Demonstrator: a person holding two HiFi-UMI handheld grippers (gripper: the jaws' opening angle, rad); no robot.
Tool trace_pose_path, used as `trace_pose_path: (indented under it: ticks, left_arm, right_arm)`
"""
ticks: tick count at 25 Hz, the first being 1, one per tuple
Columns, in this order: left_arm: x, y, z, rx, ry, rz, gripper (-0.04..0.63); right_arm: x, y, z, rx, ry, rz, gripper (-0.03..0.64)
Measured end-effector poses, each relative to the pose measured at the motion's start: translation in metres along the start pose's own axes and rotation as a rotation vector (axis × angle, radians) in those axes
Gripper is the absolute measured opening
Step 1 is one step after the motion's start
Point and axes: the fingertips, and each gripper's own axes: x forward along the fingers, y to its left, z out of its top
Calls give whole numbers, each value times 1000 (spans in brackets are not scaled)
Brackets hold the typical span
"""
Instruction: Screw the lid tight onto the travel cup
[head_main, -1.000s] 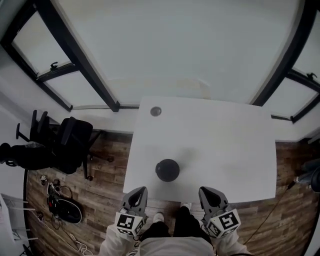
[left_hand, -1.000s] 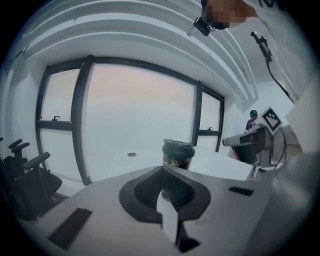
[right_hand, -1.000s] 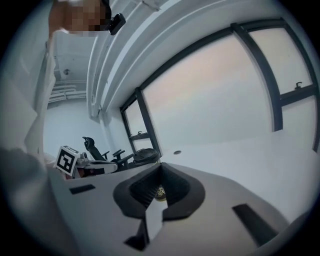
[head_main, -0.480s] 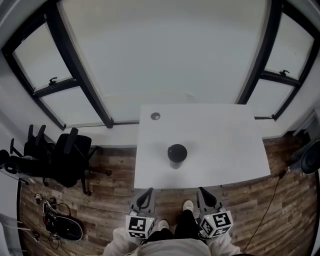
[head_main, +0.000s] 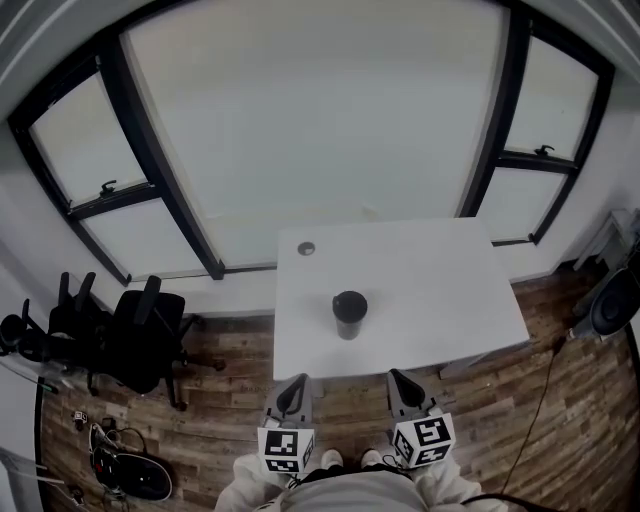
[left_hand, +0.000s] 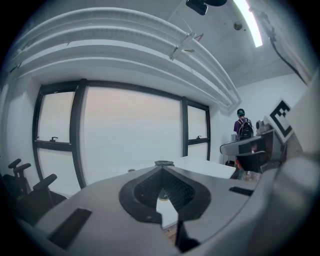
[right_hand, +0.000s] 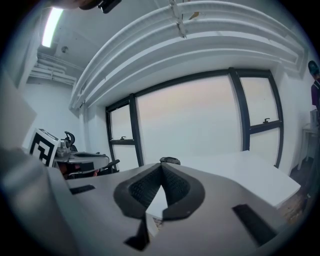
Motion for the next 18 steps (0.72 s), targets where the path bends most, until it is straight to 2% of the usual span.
trace_pose_path:
  ticks: [6,11,18]
  left_arm:
    - [3,-28,22,49,-30,-10,8]
    - [4,-41,24,55,-26,6,8]
    - [0,-29,21,67,-15,28,8]
  right_arm:
    - [-15,-15,14,-6,-20,-4,20]
    - [-26,-25,19,-6,-38,-5,20]
    - [-22,-28,20,6,-57,-19,20]
